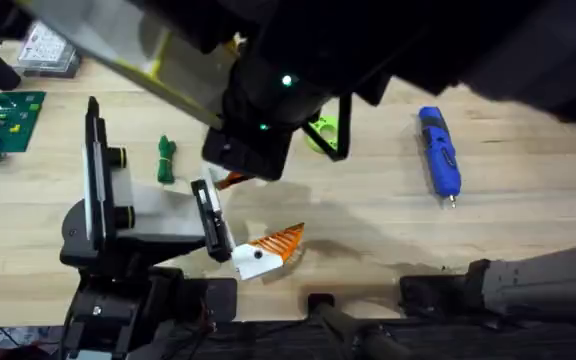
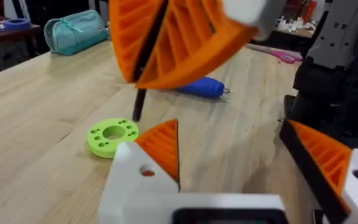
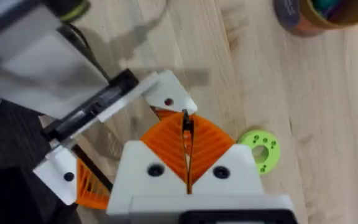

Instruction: Pick up the gripper from the table and insert it into the empty holder that is missing its gripper. Then pick up a screw, insert it into the mounting hole, and use the screwdriver to tighten it. Finally, clean up the table by picking up the vegetable and placing it into the bucket.

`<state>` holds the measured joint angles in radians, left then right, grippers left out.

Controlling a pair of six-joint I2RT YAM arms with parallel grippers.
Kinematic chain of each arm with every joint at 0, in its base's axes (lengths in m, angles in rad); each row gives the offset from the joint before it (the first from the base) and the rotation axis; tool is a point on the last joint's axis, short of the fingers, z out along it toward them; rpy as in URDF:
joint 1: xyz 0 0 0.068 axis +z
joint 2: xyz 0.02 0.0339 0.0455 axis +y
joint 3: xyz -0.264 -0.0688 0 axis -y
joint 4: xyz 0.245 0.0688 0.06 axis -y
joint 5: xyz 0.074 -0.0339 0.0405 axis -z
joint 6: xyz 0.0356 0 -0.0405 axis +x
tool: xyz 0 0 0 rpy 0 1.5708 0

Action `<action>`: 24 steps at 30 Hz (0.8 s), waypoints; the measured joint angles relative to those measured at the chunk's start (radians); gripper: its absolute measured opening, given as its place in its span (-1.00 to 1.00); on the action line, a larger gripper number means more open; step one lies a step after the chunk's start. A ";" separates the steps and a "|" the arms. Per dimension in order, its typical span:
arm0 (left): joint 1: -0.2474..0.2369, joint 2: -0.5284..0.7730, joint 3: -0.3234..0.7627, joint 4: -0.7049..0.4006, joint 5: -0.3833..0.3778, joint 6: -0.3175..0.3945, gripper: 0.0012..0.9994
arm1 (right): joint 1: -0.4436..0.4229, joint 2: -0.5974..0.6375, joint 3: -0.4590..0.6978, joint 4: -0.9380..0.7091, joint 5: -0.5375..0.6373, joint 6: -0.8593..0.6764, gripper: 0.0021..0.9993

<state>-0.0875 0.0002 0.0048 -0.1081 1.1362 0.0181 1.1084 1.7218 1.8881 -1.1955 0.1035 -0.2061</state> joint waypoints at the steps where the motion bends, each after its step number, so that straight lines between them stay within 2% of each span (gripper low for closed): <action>1: 0.000 0.000 0.000 0.000 0.000 0.000 0.97 | 0.007 0.000 0.000 0.009 0.000 -0.006 -0.99; 8: 0.000 0.000 0.000 0.000 0.000 0.000 0.97 | 0.023 0.000 0.011 -0.006 -0.001 -0.032 -0.99; 17: 0.000 0.000 0.000 0.000 0.000 0.000 0.97 | 0.023 0.053 0.140 -0.112 -0.001 -0.040 -0.99; 24: 0.000 0.000 0.000 0.000 0.000 0.000 0.97 | 0.027 0.098 0.143 -0.141 -0.001 -0.069 -0.99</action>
<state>-0.0875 0.0002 0.0048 -0.1081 1.1363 0.0181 1.1356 1.8195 2.0315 -1.3365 0.1029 -0.2754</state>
